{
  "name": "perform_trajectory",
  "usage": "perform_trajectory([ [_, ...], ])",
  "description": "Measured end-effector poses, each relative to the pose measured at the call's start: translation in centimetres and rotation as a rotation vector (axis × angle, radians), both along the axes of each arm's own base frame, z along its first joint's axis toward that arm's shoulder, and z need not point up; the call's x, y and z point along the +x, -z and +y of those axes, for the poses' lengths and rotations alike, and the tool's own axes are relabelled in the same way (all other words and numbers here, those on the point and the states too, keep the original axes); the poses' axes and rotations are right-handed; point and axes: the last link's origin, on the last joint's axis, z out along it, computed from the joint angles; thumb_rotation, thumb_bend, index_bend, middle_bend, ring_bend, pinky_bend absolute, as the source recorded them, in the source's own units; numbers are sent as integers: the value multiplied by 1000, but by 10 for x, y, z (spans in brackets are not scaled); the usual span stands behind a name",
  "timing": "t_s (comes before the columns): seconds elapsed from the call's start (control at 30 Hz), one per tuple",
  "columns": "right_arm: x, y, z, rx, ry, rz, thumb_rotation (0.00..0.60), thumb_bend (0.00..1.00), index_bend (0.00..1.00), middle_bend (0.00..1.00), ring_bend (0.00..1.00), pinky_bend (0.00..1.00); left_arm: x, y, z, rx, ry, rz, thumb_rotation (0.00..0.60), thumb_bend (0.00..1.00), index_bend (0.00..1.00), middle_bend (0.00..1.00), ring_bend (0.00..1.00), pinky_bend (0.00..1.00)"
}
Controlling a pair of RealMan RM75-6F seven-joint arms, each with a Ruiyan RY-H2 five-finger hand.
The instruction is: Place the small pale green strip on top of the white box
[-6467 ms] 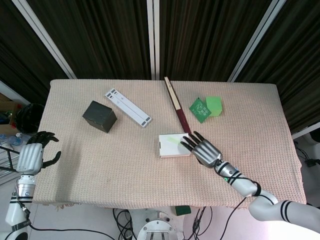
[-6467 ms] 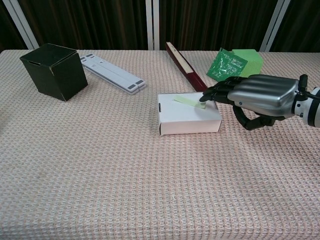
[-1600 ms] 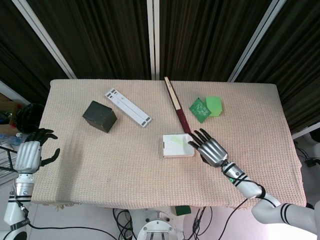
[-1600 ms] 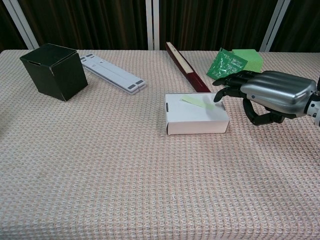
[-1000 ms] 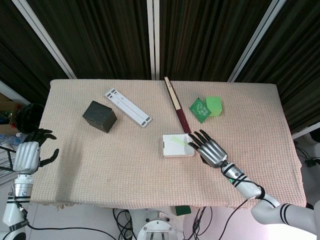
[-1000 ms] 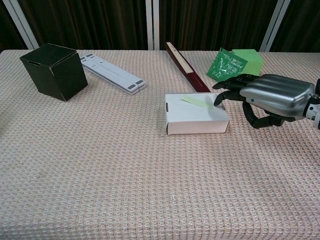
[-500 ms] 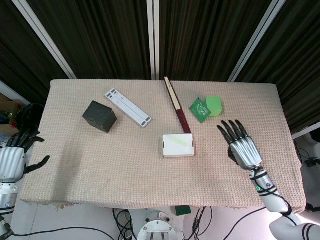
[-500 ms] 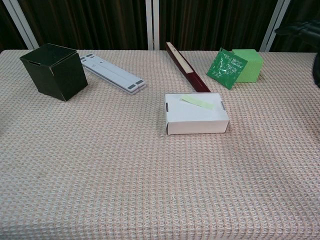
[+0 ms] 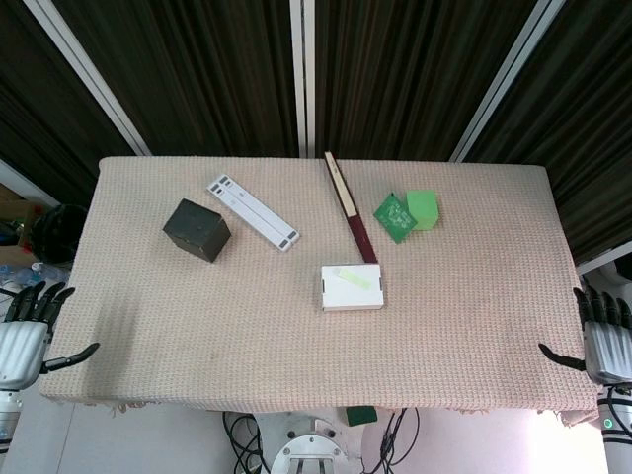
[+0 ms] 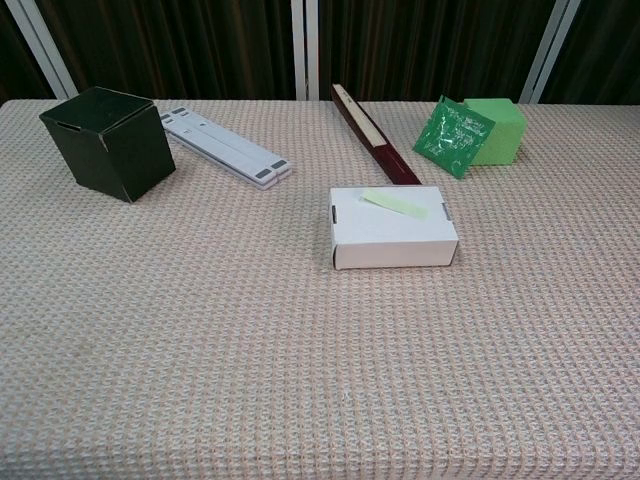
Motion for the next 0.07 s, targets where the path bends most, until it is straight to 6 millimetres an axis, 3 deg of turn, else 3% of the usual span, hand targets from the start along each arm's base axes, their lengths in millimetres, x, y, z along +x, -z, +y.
perform_trajectory([
  [0.07,3,0,1,-2,-26,2,341,15,0,0,0,0,2,-1,-1,10,13,8,60,0,118,87,9,74],
])
